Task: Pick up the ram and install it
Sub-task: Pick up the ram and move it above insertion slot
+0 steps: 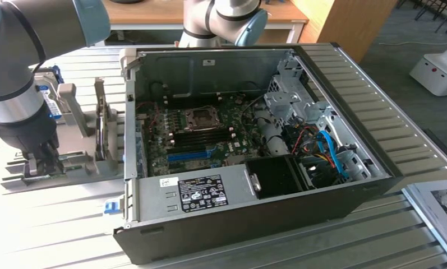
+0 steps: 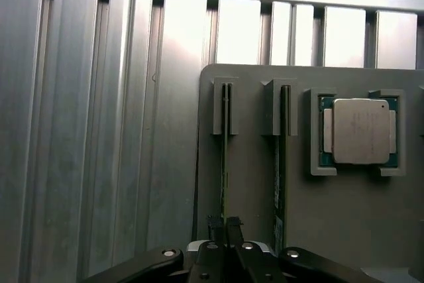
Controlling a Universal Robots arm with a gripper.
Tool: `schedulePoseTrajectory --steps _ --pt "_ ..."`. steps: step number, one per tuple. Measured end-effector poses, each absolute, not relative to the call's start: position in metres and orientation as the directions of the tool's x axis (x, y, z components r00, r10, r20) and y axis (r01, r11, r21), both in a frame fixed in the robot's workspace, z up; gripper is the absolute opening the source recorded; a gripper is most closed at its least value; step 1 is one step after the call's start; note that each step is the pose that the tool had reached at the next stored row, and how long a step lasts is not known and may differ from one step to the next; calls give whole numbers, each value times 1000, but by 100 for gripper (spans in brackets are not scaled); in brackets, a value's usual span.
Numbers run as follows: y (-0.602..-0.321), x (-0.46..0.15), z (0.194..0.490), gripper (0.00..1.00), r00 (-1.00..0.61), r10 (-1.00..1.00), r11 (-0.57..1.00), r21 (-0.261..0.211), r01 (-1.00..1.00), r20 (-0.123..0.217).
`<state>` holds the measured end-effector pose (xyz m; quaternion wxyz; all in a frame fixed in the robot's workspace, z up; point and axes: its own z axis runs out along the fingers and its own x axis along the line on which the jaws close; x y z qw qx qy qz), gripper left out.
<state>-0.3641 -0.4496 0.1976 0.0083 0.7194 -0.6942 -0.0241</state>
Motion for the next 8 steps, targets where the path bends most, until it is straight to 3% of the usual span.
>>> schedulePoseTrajectory --steps 8 --pt "-450 -364 198 12 21 -1000 -22 45 -999 -23"
